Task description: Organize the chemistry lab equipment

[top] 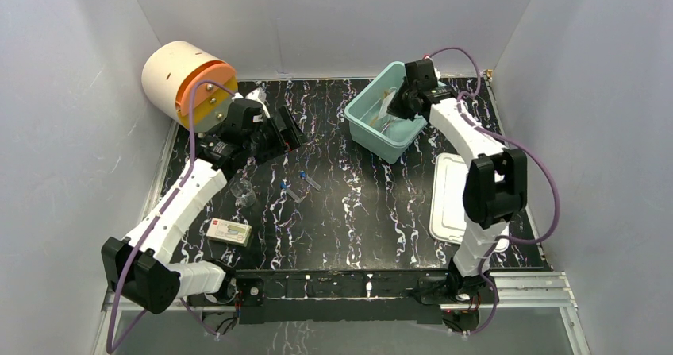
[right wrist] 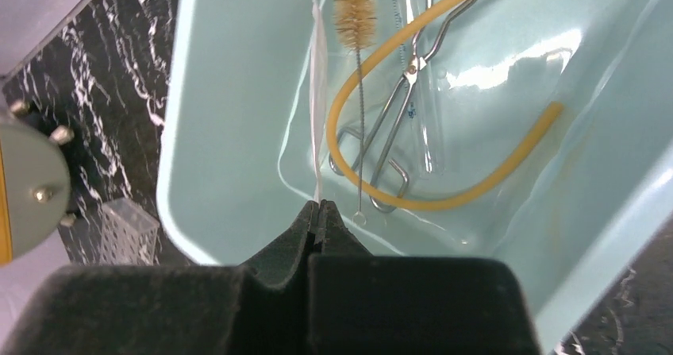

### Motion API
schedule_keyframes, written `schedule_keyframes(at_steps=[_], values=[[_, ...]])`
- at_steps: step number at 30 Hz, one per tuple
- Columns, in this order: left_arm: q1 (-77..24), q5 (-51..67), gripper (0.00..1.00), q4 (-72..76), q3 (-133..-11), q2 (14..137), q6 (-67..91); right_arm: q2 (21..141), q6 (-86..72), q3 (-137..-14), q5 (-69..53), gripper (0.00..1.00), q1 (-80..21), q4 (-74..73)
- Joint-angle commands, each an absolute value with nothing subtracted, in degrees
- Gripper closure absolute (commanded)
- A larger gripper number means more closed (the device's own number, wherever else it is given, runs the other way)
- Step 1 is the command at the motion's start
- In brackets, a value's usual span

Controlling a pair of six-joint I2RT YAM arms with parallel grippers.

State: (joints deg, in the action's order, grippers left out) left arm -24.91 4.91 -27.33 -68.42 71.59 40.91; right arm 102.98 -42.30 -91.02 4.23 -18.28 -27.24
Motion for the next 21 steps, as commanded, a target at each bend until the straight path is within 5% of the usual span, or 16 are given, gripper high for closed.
schedule_keyframes(at_steps=[1,16,21], values=[[-24.6,3.4,0.02,-28.1,-68.9,69.2,41.3,105.9,-51.1,-95.5,7.1,1.00,-18.1,-25.4],[-24.6,1.4,0.02,-29.2,-68.9,69.4,41.7,113.5,-48.6,-97.1,3.1,0.98,-18.2,-20.9],[-24.6,1.3,0.02,-30.0,-69.6,69.8,41.5,111.6,-46.9,-99.0,4.6,0.57,-18.5,-23.8]])
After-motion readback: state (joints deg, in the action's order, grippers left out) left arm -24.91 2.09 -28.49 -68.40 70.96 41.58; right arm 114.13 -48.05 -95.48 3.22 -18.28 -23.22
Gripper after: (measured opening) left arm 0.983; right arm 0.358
